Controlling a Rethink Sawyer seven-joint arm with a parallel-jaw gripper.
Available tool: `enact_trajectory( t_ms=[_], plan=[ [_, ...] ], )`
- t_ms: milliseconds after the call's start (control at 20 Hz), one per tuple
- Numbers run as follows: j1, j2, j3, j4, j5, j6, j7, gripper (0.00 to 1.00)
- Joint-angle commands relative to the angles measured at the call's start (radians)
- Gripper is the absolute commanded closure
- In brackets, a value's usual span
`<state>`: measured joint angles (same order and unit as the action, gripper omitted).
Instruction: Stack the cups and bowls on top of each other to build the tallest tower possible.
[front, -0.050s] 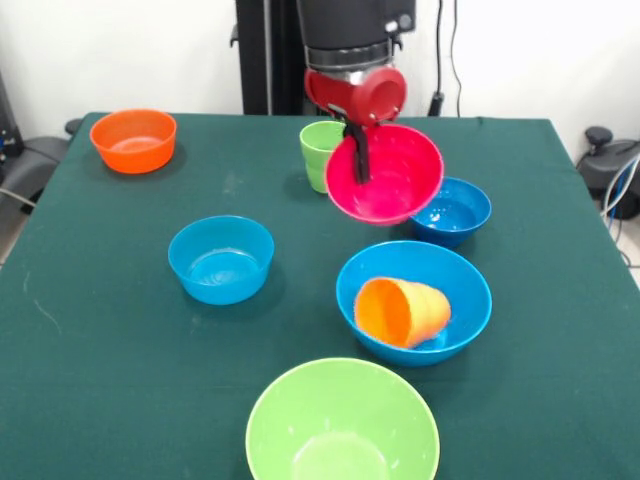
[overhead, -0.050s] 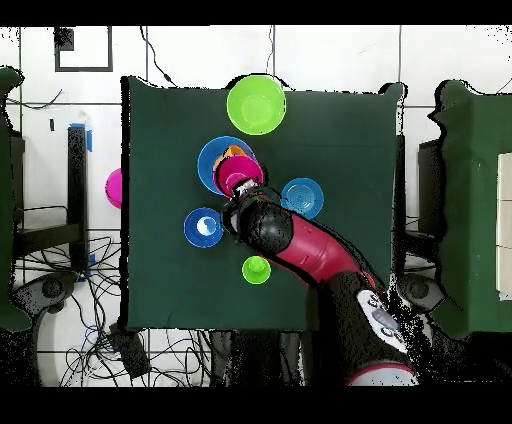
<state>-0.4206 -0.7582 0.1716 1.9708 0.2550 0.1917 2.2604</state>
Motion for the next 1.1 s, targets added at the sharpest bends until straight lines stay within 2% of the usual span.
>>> enact_trajectory(
  t_ms=[50, 450, 700, 1100],
  plan=[
    [-0.022, -0.002, 0.020, 0.068, -0.059, 0.041, 0.047, 1.00],
    [-0.008, 0.039, 0.035, 0.052, -0.055, -0.020, 0.074, 1.00],
    [-0.008, 0.046, -0.006, 0.006, -0.071, 0.021, 0.039, 1.00],
    [-0.085, 0.077, -0.038, -0.061, -0.155, 0.072, -0.063, 1.00]
  ],
)
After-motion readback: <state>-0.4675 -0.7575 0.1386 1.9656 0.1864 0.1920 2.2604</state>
